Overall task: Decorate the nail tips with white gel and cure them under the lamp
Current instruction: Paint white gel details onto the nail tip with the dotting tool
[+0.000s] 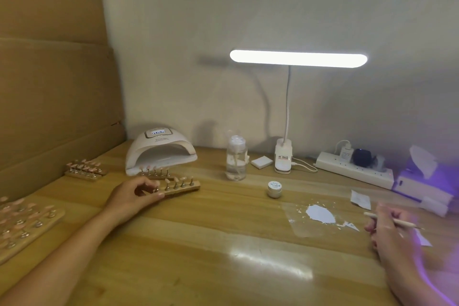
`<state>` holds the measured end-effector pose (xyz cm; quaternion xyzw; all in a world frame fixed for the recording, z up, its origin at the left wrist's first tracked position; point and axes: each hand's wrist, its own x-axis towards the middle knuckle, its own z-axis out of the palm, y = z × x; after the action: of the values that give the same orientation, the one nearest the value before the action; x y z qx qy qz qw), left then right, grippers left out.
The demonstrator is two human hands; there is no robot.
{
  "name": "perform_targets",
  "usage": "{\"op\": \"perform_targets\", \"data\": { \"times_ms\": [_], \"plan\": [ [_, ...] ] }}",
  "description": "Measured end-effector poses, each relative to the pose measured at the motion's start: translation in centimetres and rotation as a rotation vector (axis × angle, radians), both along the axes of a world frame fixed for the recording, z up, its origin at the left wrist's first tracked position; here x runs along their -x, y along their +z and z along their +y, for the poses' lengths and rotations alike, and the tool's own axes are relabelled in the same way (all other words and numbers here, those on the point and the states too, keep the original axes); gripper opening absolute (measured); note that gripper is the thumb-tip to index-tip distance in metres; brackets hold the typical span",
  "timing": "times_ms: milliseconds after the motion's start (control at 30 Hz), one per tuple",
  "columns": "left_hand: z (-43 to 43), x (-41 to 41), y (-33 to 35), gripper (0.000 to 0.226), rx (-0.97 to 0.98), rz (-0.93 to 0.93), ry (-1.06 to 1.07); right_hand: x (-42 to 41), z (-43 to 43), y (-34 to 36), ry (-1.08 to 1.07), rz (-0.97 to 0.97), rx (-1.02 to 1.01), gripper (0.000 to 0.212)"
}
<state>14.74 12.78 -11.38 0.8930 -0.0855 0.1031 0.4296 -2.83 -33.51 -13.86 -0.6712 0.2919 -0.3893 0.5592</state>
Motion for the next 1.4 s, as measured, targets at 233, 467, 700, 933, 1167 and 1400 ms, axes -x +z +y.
{"op": "perform_targets", "data": {
  "times_ms": [233,467,700,933,1167,1400],
  "plan": [
    [-9.9,5.4,1.7,0.027,0.008,0.000,-0.428,0.1,1.4,1.2,-0.032,-0.100,-0.029,0.017],
    [-21.2,5.5,1.2,0.022,-0.082,0.069,-0.762,0.5,0.7,1.7,0.012,-0.168,-0.115,0.014],
    [-22.9,5.4,-1.0,0.031,-0.185,-0.116,-0.713,-1.4,-1.0,3.5,0.233,-0.025,-0.039,0.018],
    [-22.9,5.4,-1.2,0.030,-0.166,-0.123,-0.752,-2.1,-1.0,1.7,0.290,0.175,0.113,0.023],
    [-22.9,5.5,-1.4,0.031,-0.158,-0.158,-0.750,-2.3,-0.8,1.9,0.323,0.171,0.102,0.021],
    [-23.0,5.7,-1.4,0.033,-0.174,-0.187,-0.733,-2.2,-0.8,1.9,0.330,0.174,0.128,0.021]
  ]
}}
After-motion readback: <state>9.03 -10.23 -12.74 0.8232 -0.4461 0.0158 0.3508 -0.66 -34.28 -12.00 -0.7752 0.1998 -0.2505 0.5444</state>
